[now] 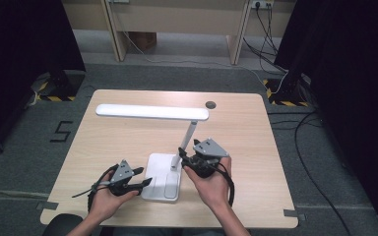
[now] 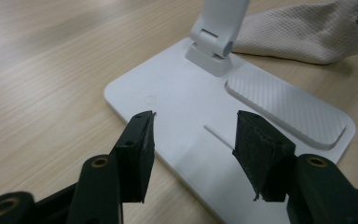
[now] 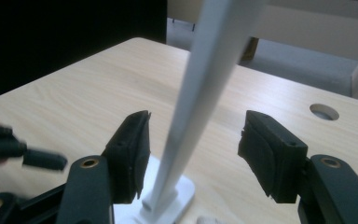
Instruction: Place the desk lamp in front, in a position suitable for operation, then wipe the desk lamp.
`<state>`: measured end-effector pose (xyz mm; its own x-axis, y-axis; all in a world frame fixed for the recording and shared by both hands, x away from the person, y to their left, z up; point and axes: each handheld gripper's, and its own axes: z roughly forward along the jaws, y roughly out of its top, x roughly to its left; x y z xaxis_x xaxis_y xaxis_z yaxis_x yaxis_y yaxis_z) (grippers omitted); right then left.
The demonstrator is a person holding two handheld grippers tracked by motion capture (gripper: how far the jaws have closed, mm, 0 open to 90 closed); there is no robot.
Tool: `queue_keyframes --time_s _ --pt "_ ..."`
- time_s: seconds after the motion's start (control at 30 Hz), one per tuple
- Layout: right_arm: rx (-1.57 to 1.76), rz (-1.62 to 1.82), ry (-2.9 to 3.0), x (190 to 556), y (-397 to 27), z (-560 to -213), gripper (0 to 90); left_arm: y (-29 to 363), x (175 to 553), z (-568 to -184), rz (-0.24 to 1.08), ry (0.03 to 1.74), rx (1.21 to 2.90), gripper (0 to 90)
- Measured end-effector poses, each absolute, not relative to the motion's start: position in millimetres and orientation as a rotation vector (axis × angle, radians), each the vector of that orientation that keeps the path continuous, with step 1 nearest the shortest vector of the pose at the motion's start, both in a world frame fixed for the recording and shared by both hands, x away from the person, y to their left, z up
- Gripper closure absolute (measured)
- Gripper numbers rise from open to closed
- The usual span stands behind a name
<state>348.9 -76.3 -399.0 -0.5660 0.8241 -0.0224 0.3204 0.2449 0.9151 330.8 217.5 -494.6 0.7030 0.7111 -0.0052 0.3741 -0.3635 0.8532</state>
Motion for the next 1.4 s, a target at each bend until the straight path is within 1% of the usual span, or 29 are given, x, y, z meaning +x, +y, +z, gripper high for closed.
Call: queue_keyframes --time_s 0.17,0.23,0.4,0.57,0.7,0.87,1.17,1.4 --pt "1.107 1.287 2.024 339 -109 -417 41.5 235 329 -496 0.486 0.902 1.940 42.9" --pt "1.159 1.253 2.017 337 -126 -428 42.5 239 331 -496 0.512 0.904 1.939 42.0" --pt "1.292 1.166 1.973 333 -164 -453 45.5 244 332 -499 0.529 0.912 1.936 41.7" --pt "1.357 1.117 1.949 328 -183 -465 46.7 246 331 -501 0.531 0.925 1.929 41.7" --pt "1.363 1.097 1.963 330 -184 -468 47.1 246 329 -500 0.532 0.916 1.929 41.7" --pt "1.358 1.090 2.024 336 -178 -469 48.3 246 330 -501 0.526 0.924 1.922 41.7" --pt "1.313 1.066 2.139 346 -168 -469 49.0 238 332 -499 0.512 0.889 1.928 41.5" --pt "1.313 1.063 2.196 349 -156 -468 44.4 239 330 -499 0.500 0.886 1.923 41.3"
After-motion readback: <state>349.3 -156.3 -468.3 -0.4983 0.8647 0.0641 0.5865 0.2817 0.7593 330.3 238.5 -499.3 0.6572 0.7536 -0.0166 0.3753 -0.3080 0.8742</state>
